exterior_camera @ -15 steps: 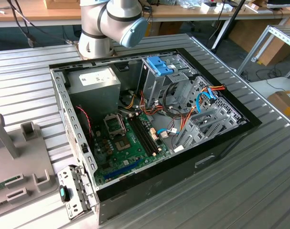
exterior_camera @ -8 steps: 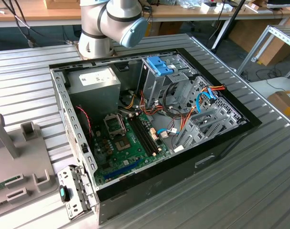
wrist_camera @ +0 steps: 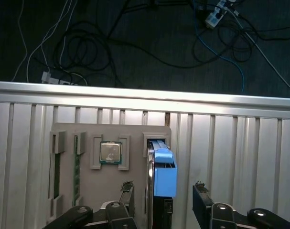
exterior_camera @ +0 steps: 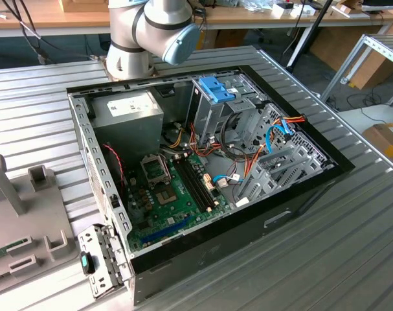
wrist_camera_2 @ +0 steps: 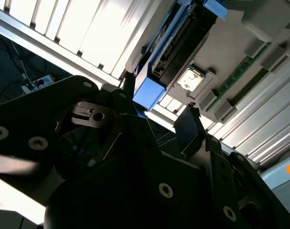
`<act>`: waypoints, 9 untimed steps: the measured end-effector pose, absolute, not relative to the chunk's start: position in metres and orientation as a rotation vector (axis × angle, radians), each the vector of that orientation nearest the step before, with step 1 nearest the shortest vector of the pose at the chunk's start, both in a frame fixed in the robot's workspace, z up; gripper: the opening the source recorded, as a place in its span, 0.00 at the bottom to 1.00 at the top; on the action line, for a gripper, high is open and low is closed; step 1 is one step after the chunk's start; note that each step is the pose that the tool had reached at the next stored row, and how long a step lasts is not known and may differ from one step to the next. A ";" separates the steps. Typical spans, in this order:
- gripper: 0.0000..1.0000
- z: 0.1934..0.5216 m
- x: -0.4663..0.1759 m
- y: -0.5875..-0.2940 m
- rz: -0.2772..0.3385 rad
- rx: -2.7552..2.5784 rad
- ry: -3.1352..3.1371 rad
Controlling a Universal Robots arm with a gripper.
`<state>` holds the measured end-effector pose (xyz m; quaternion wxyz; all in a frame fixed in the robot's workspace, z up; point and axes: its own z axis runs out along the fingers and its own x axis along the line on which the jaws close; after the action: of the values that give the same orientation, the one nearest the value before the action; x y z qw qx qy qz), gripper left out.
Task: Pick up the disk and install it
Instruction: 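Pick up the disk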
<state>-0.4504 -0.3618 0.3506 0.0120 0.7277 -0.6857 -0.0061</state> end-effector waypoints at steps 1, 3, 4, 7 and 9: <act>0.60 0.350 -0.450 -0.362 -0.019 2.269 -2.138; 0.60 0.349 -0.450 -0.362 -0.019 2.269 -2.138; 0.60 0.349 -0.450 -0.362 -0.019 2.269 -2.138; 0.60 0.348 -0.450 -0.362 -0.019 2.269 -2.138; 0.60 0.348 -0.450 -0.362 -0.019 2.269 -2.138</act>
<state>-0.4503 -0.3618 0.3482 0.0120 0.7277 -0.6857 -0.0061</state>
